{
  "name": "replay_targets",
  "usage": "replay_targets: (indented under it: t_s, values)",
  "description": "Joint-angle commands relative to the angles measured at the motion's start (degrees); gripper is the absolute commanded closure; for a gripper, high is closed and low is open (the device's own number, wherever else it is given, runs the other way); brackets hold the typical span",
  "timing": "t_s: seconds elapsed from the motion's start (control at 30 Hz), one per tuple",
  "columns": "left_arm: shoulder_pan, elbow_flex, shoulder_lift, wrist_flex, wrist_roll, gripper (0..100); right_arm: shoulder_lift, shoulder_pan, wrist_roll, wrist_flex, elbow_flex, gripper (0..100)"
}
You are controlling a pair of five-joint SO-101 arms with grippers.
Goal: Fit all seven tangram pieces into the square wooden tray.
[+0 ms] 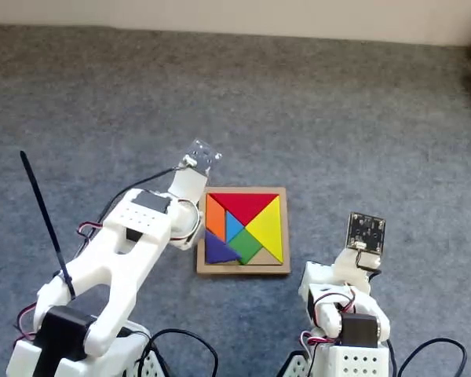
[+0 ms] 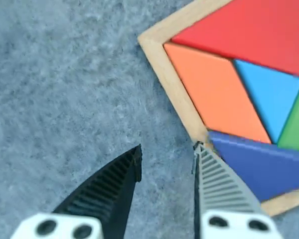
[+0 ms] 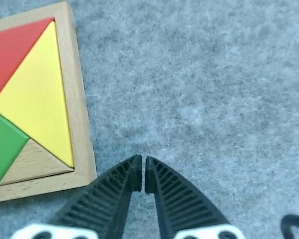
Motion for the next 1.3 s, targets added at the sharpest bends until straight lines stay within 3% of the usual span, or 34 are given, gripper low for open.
replay_targets:
  t_s: [0.0,0.6,0.83,1.27]
  values:
    - [0.22,-2.77,0.13,-1.58,0.44,83,-1.27,0.31,0.35,0.48,7.78,96.5]
    - [-0.13,-2.15,-2.59,-1.41,0.44,83,-1.27,0.31,0.35,0.48,7.78,96.5]
    - [-0.48,9.1,-20.26,-4.57,0.09,99,-1.27,0.22,0.35,0.48,7.78,96.5]
    - [-4.97,24.57,-48.84,-7.74,0.35,100,-1.27,0.13,0.35,0.48,7.78,96.5]
